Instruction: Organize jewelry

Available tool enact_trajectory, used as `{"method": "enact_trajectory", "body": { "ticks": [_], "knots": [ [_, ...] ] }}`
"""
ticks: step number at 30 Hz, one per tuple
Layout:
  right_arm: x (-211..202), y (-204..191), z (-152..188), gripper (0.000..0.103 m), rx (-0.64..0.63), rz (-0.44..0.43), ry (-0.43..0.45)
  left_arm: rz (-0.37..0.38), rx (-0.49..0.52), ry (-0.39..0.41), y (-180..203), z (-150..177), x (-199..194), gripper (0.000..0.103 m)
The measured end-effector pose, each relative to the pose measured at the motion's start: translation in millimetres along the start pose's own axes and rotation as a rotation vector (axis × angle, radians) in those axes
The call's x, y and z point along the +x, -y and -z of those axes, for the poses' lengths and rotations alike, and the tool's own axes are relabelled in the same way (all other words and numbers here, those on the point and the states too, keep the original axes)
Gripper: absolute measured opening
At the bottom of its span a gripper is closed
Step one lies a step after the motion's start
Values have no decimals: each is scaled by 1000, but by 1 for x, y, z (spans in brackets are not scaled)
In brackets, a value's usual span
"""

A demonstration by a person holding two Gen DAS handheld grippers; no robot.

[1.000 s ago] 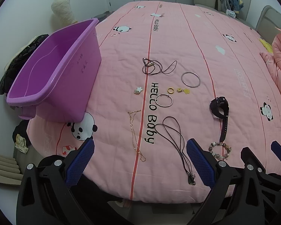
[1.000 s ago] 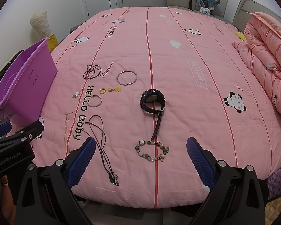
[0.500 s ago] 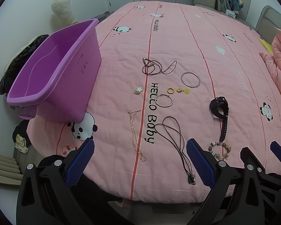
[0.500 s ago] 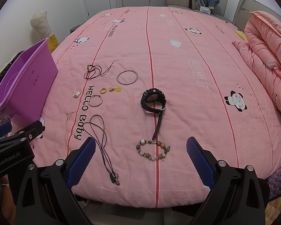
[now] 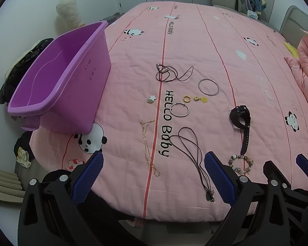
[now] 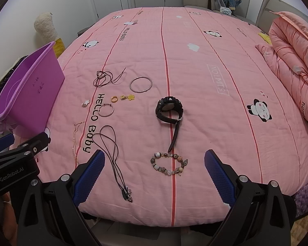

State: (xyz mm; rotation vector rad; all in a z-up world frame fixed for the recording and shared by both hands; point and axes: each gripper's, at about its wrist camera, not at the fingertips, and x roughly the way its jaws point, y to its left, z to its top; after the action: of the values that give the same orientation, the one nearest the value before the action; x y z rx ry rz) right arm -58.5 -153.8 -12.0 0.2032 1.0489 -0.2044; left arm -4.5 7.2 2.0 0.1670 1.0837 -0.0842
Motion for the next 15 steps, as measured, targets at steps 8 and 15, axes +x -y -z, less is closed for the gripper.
{"method": "enact_trajectory", "body": {
  "ticks": [8, 15],
  "knots": [
    [0, -1, 0, 93, -1, -3, -3, 1, 3, 0, 0, 0, 0, 97],
    [0, 0, 0, 93, 1, -6, -5, -1, 3, 0, 0, 1, 0, 97]
  ]
}}
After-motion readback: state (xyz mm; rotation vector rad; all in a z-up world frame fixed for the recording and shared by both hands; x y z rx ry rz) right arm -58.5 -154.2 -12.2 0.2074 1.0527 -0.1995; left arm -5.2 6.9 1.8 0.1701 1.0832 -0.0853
